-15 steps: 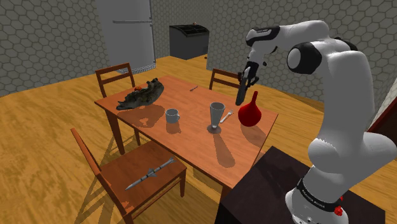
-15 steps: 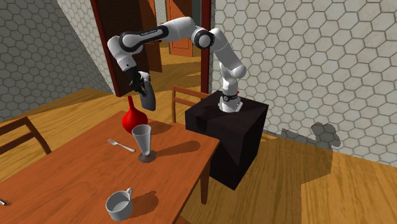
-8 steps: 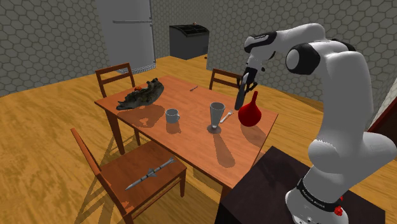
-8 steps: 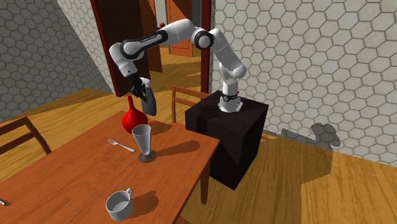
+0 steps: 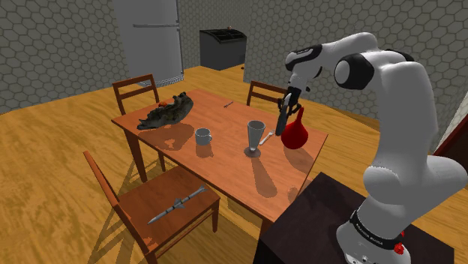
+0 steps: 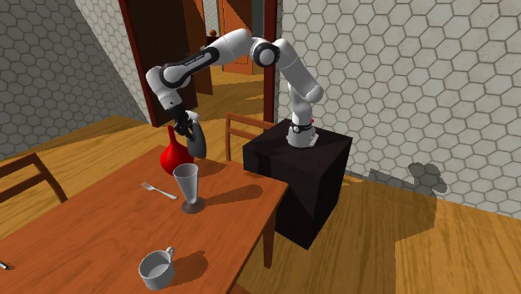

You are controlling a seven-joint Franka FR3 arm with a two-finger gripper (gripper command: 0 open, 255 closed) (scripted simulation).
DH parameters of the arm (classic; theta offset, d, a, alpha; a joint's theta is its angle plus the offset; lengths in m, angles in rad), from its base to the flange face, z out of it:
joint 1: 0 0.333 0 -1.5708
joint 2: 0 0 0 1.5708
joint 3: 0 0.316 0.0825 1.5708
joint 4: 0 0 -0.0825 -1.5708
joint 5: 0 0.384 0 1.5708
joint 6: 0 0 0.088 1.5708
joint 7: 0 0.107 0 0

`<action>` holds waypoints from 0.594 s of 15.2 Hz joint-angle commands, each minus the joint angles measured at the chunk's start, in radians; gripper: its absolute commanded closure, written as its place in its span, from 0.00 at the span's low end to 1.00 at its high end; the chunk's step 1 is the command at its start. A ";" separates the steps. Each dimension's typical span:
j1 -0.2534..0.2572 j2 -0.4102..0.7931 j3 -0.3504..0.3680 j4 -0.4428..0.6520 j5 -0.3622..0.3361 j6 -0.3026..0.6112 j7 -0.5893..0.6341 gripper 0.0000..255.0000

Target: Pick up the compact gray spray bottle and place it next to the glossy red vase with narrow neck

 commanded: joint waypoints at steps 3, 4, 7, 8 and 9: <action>0.001 0.024 0.001 -0.019 0.004 0.041 -0.015 1.00; 0.002 0.030 0.002 -0.024 0.005 0.050 -0.018 1.00; 0.002 0.048 0.003 -0.034 0.008 0.077 -0.028 1.00; 0.002 0.054 0.004 -0.037 0.009 0.086 -0.031 1.00; 0.002 0.061 0.004 -0.040 0.010 0.095 -0.034 1.00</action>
